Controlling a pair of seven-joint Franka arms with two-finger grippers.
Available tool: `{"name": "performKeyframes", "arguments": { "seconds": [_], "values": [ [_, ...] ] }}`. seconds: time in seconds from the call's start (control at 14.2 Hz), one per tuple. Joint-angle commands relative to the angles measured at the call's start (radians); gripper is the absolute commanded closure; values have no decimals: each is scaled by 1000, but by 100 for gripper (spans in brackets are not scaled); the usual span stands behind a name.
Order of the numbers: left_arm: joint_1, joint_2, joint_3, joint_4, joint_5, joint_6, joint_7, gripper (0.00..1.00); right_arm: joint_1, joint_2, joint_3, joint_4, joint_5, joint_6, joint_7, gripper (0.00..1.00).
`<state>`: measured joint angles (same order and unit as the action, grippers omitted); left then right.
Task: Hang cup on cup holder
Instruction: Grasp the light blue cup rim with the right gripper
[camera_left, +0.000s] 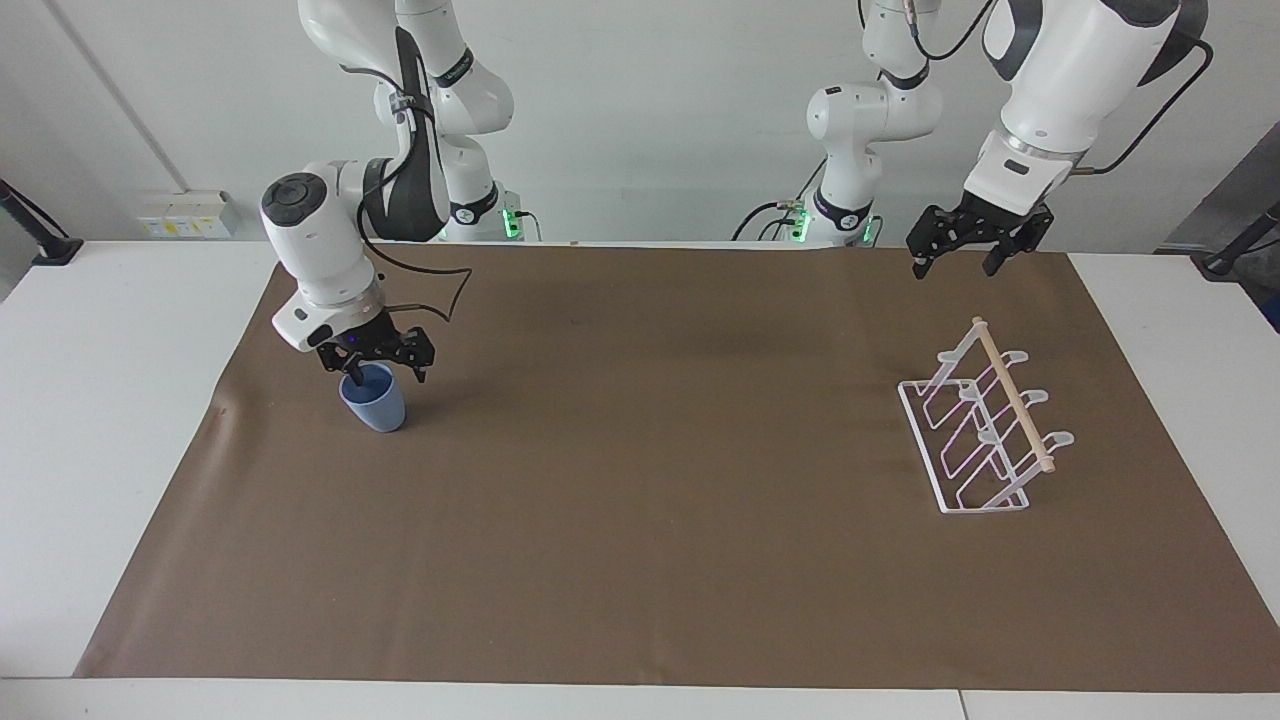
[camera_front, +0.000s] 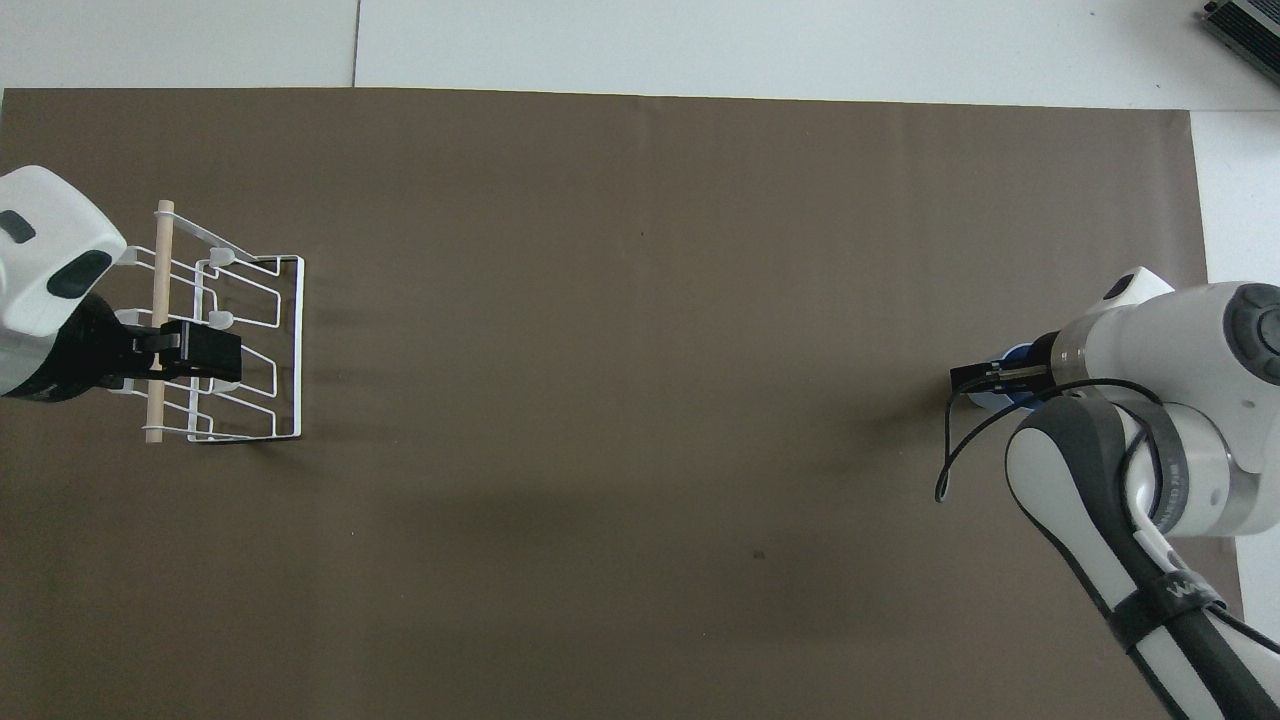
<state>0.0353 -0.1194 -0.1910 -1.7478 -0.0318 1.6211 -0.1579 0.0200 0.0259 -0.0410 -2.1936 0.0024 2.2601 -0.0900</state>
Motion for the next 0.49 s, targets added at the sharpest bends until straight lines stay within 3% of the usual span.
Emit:
{"name": "performKeyframes", "arguments": {
  "seconds": [0.0, 0.42],
  "values": [
    [8, -31, -5, -39, 13, 34, 0, 0, -5, -7, 7, -29, -2, 22, 16, 0],
    [3, -31, -5, -41, 13, 40, -11, 0, -5, -11, 13, -89, -2, 53, -5, 1]
  ]
}}
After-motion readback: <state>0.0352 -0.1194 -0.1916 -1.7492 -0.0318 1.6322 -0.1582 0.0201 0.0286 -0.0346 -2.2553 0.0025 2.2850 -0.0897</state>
